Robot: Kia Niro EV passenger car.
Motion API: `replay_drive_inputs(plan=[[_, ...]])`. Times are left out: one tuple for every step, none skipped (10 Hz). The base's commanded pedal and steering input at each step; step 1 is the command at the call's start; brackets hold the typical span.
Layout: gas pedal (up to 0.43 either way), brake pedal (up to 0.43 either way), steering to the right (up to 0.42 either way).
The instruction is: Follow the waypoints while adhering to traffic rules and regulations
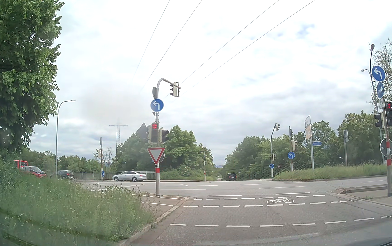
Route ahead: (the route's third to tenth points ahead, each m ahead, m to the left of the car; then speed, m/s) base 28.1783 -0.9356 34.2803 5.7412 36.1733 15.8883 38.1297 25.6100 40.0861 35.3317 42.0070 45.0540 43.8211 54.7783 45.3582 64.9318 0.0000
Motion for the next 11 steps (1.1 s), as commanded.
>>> replay_drive_inputs(plan=[[0.0,0.244,-0.004],[0.0,0.244,-0.004],[0.0,0.244,-0.004],[0.0,0.244,-0.004],[0.0,0.244,-0.004],[0.0,0.244,-0.004],[0.0,0.244,-0.004],[0.0,0.244,-0.004],[0.0,0.244,-0.004],[0.0,0.244,-0.004],[0.0,0.244,-0.004]])
